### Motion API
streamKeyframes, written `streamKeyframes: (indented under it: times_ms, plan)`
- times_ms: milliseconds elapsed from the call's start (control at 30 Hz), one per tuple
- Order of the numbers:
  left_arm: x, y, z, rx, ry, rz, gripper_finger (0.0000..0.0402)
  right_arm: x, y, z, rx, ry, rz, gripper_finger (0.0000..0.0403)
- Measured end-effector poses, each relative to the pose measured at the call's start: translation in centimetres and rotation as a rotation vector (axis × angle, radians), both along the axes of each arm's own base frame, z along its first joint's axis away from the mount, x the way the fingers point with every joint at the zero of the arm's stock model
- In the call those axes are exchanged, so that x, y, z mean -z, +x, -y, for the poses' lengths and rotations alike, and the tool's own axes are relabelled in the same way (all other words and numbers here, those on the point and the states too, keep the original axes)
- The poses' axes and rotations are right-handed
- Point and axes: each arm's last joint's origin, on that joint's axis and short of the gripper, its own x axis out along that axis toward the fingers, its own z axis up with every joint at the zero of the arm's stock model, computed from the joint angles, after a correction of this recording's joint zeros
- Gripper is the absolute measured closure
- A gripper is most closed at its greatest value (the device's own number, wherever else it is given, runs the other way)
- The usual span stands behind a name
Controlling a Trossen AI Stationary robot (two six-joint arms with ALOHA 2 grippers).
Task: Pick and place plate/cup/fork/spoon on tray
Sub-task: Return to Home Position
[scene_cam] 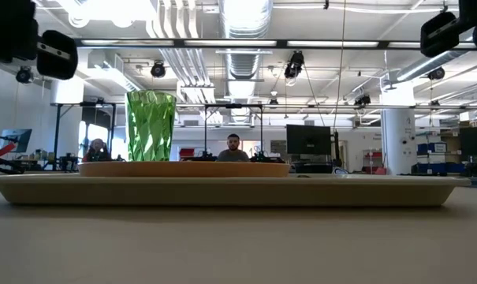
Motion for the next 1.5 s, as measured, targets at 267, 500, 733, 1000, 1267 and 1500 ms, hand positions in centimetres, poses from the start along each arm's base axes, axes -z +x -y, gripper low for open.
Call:
streamKeyframes:
  times_ms: [267,500,733,1000,1267,1500]
  plan:
    - [-0.4,0.5,-1.4,-0.118,0.022,0.052,0.0402,0.3,0.4,0.8,0.047,-0.040,-0.021,0.0394]
    - [-0.4,0.7,-2.4,-0.159,0.027,0.058,0.0402,0.7,0.9,2.2,0.138,-0.033,-0.063,0.0394]
    - [-0.5,0.7,-2.8,-0.195,0.004,0.054,0.0402,1.7,1.3,3.5,0.160,0.087,-0.215,0.0394]
    - [-0.4,0.7,-2.7,-0.137,-0.075,0.011,0.0402,2.0,1.4,3.8,0.249,-0.027,-0.220,0.0394]
    - [-0.3,0.8,-2.7,-0.136,-0.077,0.002,0.0402,2.7,1.4,4.3,0.416,-0.043,-0.315,0.0394]
    - [-0.3,0.8,-2.7,-0.136,-0.075,0.002,0.0402,2.7,1.4,4.3,0.415,-0.042,-0.315,0.0394]
